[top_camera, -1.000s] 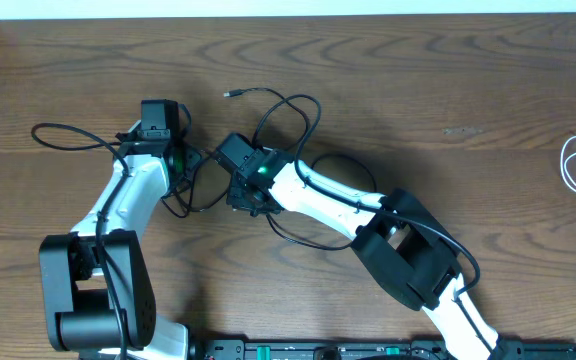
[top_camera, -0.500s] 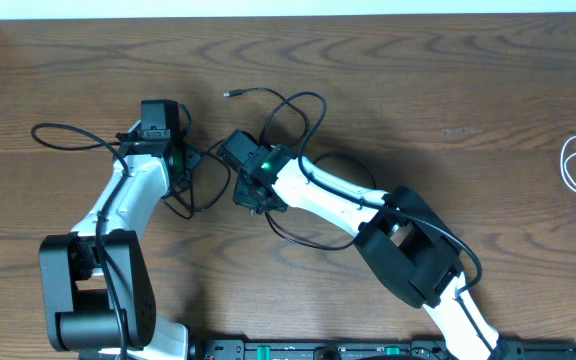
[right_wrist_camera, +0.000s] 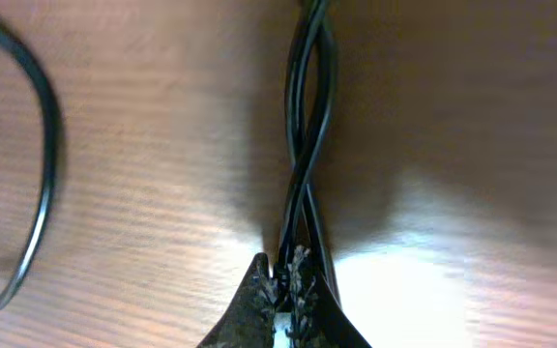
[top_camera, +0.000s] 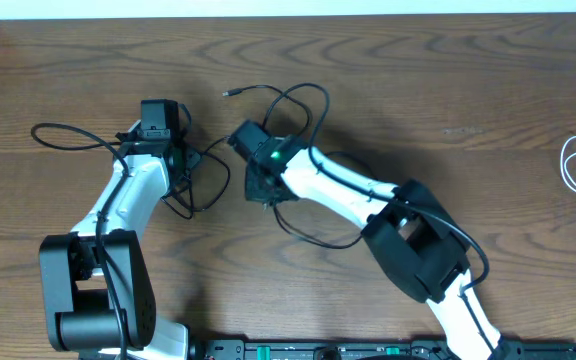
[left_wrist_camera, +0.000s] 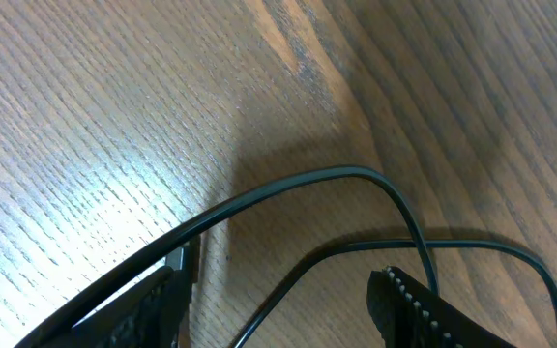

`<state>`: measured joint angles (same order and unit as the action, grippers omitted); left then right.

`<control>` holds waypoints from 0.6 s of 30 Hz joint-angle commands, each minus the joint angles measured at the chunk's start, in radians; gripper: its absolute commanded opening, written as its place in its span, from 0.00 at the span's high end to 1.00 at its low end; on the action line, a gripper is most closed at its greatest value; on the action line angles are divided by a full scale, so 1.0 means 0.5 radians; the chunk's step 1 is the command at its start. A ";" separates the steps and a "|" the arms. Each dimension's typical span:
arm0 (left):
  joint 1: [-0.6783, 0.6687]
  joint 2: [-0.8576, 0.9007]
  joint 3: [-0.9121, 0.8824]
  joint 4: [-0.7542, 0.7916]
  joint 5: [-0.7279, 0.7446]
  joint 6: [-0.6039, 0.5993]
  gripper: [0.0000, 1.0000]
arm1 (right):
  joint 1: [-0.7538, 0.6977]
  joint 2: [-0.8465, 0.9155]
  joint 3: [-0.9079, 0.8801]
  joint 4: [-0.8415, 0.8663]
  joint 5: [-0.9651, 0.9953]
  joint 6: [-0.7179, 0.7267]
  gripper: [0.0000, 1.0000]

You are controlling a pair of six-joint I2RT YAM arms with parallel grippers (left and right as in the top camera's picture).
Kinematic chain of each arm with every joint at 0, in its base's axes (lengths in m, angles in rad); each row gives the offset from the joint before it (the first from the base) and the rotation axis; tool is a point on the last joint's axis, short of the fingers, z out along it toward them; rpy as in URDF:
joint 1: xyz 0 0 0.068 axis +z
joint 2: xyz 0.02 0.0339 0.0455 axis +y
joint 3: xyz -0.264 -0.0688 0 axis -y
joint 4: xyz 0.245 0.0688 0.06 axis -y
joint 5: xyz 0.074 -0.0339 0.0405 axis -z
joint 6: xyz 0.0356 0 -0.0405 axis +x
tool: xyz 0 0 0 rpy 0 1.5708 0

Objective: Untangle cables

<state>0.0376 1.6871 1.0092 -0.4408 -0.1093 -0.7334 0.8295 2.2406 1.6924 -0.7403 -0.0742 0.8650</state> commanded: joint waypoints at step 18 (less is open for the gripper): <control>0.001 -0.008 0.018 0.017 0.081 -0.011 0.35 | -0.124 -0.113 0.008 0.017 -0.233 -0.211 0.99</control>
<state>0.0376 1.6871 1.0092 -0.4339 -0.0761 -0.7334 0.7746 2.2227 1.6924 -0.7383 -0.1799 0.8093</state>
